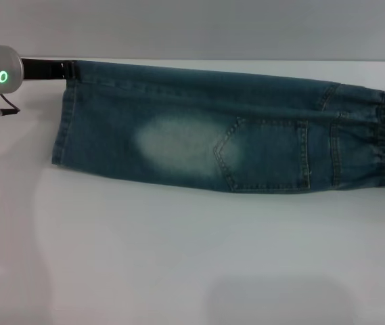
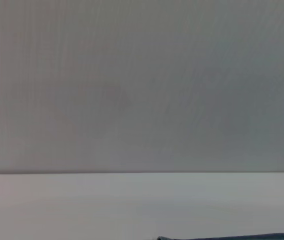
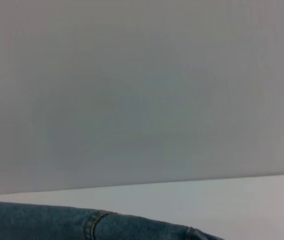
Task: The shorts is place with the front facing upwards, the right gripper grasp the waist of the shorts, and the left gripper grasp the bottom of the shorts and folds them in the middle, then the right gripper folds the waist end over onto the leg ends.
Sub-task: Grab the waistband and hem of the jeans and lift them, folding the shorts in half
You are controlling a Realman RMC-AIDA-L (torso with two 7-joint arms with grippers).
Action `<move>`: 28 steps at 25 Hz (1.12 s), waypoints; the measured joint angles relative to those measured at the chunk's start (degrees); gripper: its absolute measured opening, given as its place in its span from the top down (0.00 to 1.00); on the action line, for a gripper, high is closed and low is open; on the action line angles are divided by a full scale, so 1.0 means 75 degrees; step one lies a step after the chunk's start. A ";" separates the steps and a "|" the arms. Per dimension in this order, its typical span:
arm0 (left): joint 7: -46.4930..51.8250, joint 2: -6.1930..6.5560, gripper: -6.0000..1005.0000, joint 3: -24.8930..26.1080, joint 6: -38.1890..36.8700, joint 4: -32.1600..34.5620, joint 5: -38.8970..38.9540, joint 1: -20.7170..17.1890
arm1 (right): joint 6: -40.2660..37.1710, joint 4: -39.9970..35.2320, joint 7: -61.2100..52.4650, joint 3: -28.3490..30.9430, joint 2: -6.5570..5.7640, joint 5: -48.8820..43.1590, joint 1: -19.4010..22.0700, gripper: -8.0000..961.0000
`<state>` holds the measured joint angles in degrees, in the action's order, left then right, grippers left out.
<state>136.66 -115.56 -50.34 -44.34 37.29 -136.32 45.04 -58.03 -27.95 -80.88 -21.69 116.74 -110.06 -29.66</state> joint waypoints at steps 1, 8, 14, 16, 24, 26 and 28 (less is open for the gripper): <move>0.0000 -0.0003 0.93 -0.0041 0.0025 0.0002 -0.0001 0.0000 | 0.0050 0.0022 0.0021 -0.0005 0.0006 0.0001 -0.0028 0.98; 0.0000 -0.0069 0.92 -0.0305 0.0211 0.0008 -0.0002 0.0023 | 0.0309 0.0283 0.0361 -0.0043 0.0021 0.0274 -0.0281 0.99; 0.0000 -0.0107 0.91 -0.0423 0.0281 0.0009 -0.0001 0.0079 | 0.0317 0.0293 0.0491 -0.0073 0.0020 0.0571 -0.0298 0.99; 0.0001 -0.0119 0.91 -0.0475 0.0312 0.0009 0.0000 0.0094 | 0.0371 0.0293 0.0492 -0.0075 0.0020 0.0573 -0.0308 0.99; -0.0056 -0.0196 0.90 -0.0541 0.0436 0.0009 0.0001 0.0141 | 0.0633 0.0326 0.0495 -0.0086 0.0031 0.0576 -0.0305 0.99; -0.0144 -0.0222 0.90 -0.0541 0.0494 -0.0003 0.0000 0.0146 | 0.0697 0.0352 0.0495 -0.0086 0.0044 0.0577 -0.0310 0.99; -0.0191 -0.0246 0.90 -0.0541 0.0596 -0.0044 -0.0002 0.0147 | 0.0778 0.0359 0.0495 -0.0082 0.0067 0.0577 -0.0313 0.99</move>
<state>135.23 -117.40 -54.40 -39.87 36.96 -136.34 46.15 -52.19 -25.26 -77.16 -22.30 117.25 -105.73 -32.01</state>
